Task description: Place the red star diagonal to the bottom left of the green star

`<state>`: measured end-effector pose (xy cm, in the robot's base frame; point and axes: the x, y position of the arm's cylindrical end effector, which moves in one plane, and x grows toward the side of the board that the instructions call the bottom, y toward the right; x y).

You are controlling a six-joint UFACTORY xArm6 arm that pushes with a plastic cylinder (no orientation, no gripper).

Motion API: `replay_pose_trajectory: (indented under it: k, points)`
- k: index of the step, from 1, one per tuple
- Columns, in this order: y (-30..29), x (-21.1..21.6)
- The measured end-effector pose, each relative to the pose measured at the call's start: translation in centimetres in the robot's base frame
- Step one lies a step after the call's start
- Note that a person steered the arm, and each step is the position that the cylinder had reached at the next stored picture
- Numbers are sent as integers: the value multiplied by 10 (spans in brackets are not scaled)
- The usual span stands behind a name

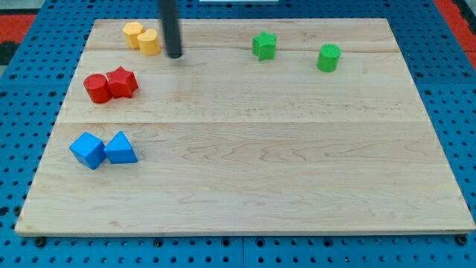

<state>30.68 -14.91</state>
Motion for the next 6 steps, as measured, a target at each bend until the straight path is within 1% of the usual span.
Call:
replay_pose_trajectory:
  k: [1,2,3,4,5,6]
  points:
    - [-85,10]
    - [-123,45]
    - [-90,56]
    - [-23,71]
    - [-22,70]
    - [45,64]
